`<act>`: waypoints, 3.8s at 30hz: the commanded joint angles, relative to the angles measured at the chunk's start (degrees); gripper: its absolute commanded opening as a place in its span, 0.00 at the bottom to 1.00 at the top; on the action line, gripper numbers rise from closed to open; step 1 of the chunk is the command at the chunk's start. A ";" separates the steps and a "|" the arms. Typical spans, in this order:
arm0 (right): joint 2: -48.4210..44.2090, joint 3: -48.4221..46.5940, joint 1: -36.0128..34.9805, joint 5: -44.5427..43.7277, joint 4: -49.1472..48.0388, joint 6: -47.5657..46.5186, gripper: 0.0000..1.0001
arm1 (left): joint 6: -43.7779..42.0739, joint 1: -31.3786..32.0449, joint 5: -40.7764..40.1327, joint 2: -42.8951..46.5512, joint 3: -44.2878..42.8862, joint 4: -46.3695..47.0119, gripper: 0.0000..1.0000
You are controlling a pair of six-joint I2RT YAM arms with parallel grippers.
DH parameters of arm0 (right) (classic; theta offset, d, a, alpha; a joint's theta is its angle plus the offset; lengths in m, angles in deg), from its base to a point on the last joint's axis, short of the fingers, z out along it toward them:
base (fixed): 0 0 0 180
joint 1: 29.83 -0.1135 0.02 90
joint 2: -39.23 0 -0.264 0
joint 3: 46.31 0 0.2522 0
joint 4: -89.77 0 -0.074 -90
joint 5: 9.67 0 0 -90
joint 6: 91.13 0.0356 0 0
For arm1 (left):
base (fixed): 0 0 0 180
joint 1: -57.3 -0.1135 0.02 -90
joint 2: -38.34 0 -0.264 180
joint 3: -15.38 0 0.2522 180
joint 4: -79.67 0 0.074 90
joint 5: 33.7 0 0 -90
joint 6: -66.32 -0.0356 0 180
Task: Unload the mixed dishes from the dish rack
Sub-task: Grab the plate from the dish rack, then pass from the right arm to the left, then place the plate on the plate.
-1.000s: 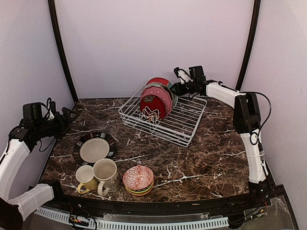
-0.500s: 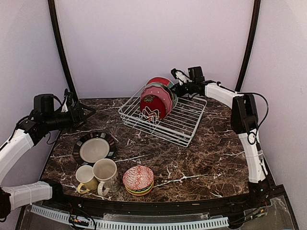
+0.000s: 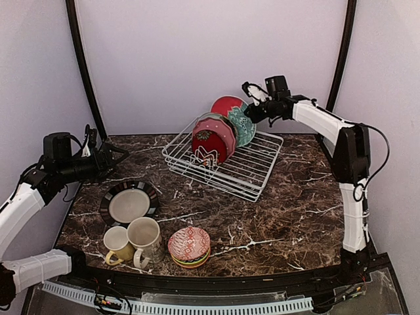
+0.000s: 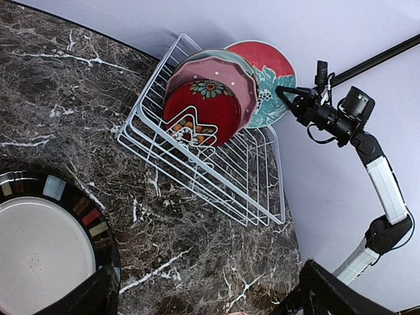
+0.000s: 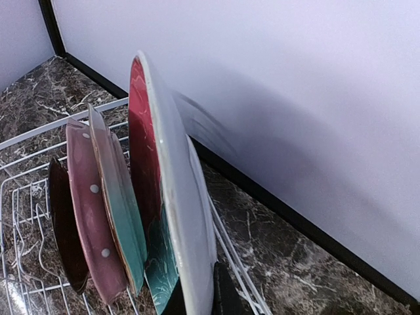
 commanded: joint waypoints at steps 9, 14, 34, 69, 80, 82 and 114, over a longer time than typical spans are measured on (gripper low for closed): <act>-23.95 13.07 0.19 -12.19 -6.56 15.48 0.00 | 1.79 1.09 0.40 0.57 1.89 1.94 0.95; -31.83 22.95 0.80 -13.12 -10.13 27.93 0.00 | 3.55 1.73 2.34 -0.62 2.62 5.09 0.95; -41.64 54.48 -3.42 18.95 -46.66 67.20 0.00 | 11.77 13.57 7.41 -15.53 -1.82 24.85 0.97; -30.05 52.40 -15.40 25.82 -59.02 74.96 0.00 | 12.60 19.09 -2.91 -24.82 -5.07 26.11 0.26; -29.28 53.75 -14.86 26.96 -59.06 73.91 0.15 | 13.45 17.56 -2.17 -23.90 -4.89 25.47 0.01; -29.58 54.42 -14.32 26.98 -59.21 73.44 0.26 | 13.66 16.03 -1.13 -22.85 -4.42 25.05 0.01; -48.59 62.67 -5.13 14.64 -38.01 52.49 0.78 | -2.75 -17.72 2.46 -6.64 9.88 -4.55 0.01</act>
